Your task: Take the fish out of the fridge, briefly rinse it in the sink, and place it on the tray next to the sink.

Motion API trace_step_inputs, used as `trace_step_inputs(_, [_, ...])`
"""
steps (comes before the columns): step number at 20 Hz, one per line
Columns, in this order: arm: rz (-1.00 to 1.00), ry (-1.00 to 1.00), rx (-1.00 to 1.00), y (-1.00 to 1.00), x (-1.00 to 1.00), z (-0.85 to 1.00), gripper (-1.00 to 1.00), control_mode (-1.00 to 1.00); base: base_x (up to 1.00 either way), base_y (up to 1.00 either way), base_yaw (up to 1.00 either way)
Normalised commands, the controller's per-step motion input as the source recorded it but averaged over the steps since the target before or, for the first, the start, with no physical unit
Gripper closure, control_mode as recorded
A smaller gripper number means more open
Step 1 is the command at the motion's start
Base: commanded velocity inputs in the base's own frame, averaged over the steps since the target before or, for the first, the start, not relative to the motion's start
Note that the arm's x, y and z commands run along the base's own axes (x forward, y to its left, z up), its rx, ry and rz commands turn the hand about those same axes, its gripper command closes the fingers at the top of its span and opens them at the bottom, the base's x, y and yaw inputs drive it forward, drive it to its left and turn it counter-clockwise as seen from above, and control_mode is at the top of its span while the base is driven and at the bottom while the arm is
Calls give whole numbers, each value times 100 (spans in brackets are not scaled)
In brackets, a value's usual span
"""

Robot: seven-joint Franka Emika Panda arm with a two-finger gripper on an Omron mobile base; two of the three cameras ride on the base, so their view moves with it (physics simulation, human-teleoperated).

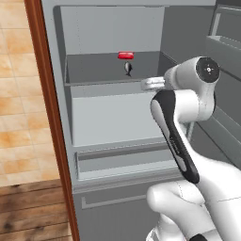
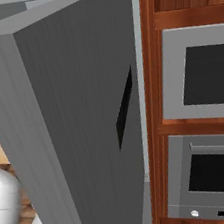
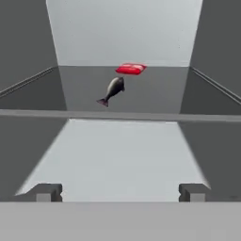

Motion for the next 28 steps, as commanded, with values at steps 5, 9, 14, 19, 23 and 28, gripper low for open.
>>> trace_step_inputs(5, [0,-21,19,40,90,44,-100,-100,0,0,0])
trace_step_inputs(9, [0,-1,14,0,97,34,-100,-100,0,0,0])
trace_step_inputs(14, [2,7,-5,11,22,1,-100,-100,0,0,0])
trace_step_inputs(19, [0,6,-6,15,5,-3,-100,-100,0,0,0])
trace_step_inputs(23, [0,0,0,0,18,-2,-100,-100,0,0,0])
trace_step_inputs(28, [-2,4,-1,-5,57,-8,-100,-100,0,0,0])
